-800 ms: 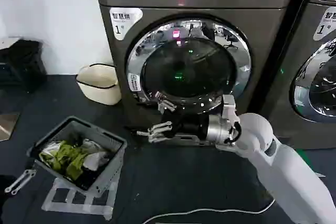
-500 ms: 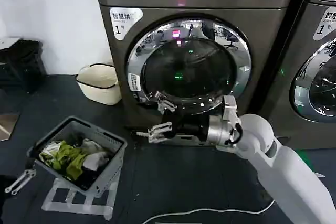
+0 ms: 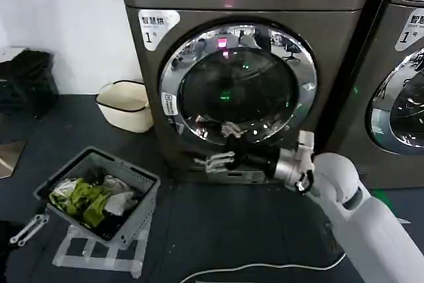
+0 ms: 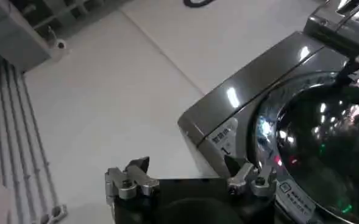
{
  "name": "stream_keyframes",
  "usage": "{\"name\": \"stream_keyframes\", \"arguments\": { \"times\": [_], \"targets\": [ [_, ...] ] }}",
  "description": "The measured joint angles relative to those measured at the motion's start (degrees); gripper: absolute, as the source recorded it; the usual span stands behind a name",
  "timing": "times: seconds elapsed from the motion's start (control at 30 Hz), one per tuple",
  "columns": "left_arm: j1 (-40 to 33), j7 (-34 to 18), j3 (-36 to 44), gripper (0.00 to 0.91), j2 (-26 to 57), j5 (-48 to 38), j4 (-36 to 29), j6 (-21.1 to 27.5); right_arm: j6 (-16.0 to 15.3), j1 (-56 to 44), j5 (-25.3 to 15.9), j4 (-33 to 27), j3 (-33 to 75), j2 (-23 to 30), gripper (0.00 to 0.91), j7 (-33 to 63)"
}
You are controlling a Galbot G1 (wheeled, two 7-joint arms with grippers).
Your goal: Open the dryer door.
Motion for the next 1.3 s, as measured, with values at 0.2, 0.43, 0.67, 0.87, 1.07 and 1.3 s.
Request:
{"name": "stream_keyframes", "arguments": {
  "times": [0.2,0.43,0.67,0.87,1.07,1.3],
  "targets": [
    [0.02,0.01,0.29,0.907,-0.07,0.35,0.01,-0.1,1.43,0.95,-1.05,-1.27,-1.46,0.48,0.907,5.42],
    [0.2,0.02,0.44,0.907,-0.19,0.56,0.06,-0.39,3.2,3.77,-1.6,-4.31,-4.26,1.25,0.907,6.34],
    [0.32,0.03,0.87,0.907,-0.36,0.96,-0.05,-0.54,3.86,7.34,-2.01,-8.57,-7.23,2.94,0.907,7.82],
    [0.27,0.03,1.01,0.907,-0.44,1.31,-0.1,-0.64,4.62,9.13,-3.65,-10.23,-9.35,4.54,0.907,11.3],
    [0.15,0.03,1.23,0.907,-0.49,1.53,-0.1,-0.69,5.19,10.57,-5.02,-11.56,-11.67,6.05,0.907,14.89],
    [0.35,0.02,1.49,0.907,-0.65,1.88,-0.08,-0.96,5.06,11.43,-6.11,-12.25,-14.21,7.47,0.907,16.82]
  ]
}}
